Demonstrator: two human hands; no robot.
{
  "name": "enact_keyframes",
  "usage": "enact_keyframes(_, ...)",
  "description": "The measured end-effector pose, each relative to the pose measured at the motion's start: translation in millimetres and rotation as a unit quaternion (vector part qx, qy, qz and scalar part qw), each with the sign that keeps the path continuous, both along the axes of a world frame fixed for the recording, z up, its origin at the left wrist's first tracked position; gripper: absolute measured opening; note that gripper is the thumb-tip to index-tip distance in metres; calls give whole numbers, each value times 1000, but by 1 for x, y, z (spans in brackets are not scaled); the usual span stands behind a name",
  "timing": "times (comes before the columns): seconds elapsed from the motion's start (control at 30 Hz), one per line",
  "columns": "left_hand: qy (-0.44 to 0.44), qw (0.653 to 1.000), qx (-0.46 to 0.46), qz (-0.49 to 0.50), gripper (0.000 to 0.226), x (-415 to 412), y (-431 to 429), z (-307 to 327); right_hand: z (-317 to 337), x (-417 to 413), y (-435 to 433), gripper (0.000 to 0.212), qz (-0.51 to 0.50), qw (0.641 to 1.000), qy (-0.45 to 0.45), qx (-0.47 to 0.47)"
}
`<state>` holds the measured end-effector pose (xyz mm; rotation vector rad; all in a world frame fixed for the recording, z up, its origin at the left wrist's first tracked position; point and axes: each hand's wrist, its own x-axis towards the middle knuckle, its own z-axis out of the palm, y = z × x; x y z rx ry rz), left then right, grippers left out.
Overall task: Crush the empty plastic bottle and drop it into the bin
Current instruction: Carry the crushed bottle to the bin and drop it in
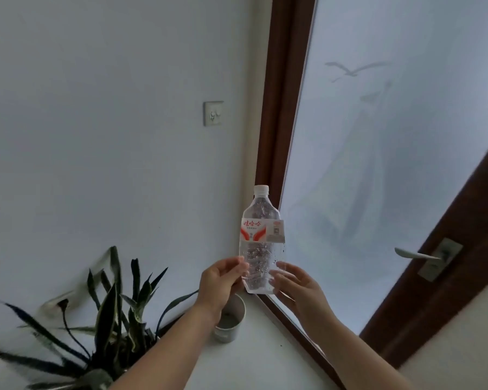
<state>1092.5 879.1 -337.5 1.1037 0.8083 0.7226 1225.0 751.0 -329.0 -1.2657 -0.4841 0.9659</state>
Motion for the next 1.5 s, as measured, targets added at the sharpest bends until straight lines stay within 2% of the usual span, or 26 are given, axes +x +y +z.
enact_keyframes(0.23,37,999,-32,19,13,58,91,-47,-49,57,98,23,-20,997,27,-67)
enact_keyframes(0.4,82,993,-74,40,20,83,125,-92,-95,83,141,22,-19,990,76,-114)
enact_keyframes(0.73,172,965,-182,83,15,137,174,-203,-189,134,207,33,1,964,149,-220)
enact_keyframes(0.9,251,938,-222,84,14,168,192,-257,-242,164,229,23,12,946,121,-301)
enact_keyframes(1.23,328,864,-347,159,10,188,208,-354,-342,183,268,28,20,887,97,-450)
enact_keyframes(1.37,324,859,-366,150,12,187,211,-375,-369,178,276,28,16,868,97,-487)
enact_keyframes(1.5,297,872,-367,125,24,186,223,-389,-385,176,290,27,5,865,108,-490)
